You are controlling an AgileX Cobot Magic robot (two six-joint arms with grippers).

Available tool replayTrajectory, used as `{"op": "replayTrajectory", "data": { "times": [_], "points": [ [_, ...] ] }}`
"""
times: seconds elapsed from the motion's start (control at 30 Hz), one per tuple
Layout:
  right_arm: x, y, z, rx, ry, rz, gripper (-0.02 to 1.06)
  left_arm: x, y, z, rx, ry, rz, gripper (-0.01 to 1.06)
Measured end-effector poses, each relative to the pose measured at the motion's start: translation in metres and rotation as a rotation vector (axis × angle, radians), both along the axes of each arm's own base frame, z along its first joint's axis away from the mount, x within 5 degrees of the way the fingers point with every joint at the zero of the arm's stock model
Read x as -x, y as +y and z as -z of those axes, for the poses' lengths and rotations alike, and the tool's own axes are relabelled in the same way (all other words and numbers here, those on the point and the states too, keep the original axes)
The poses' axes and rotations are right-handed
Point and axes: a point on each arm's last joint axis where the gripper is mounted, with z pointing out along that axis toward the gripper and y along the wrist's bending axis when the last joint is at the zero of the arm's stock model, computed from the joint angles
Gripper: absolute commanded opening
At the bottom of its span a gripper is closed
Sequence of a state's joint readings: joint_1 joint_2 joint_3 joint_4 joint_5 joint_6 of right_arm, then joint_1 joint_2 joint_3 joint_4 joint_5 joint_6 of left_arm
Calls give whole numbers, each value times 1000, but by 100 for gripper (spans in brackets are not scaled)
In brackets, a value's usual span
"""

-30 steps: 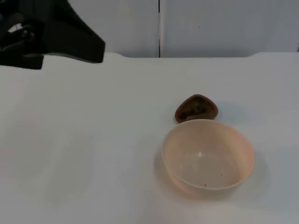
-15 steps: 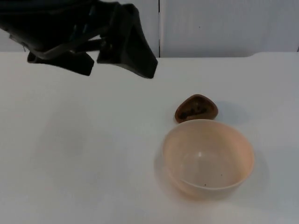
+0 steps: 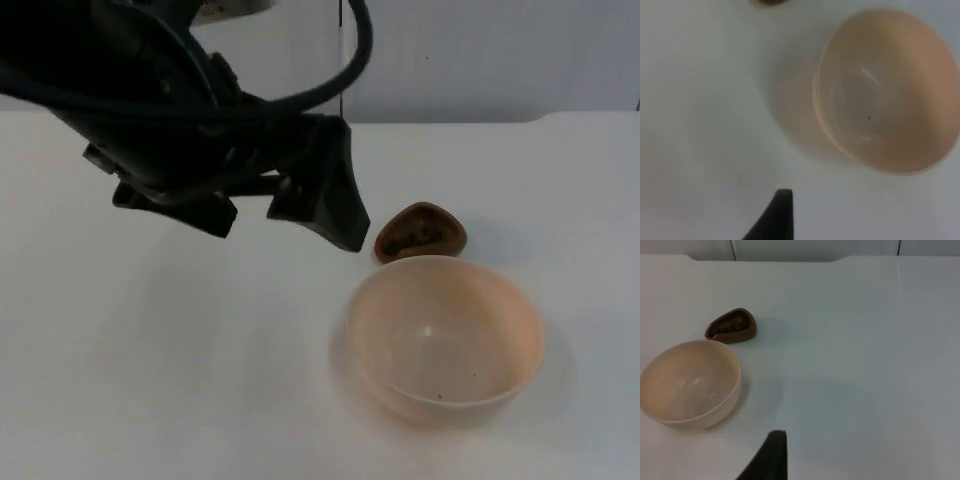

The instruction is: Pick up the bowl with the left hand and pour the coffee beans from the cup into the bowl with the right hand.

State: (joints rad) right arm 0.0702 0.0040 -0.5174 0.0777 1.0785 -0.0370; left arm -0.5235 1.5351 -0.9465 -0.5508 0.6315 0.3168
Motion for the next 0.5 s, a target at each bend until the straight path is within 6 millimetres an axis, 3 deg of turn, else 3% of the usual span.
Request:
{"op": "replayTrajectory", "data": {
  "times": [0.23,0.5],
  "points": [
    [0,0,0,0,0,0,105,-11,-6,30,-37,95,-37,103],
    [0,0,0,0,0,0,105,-24,-15,35,-36,142,-55,103]
  ]
}}
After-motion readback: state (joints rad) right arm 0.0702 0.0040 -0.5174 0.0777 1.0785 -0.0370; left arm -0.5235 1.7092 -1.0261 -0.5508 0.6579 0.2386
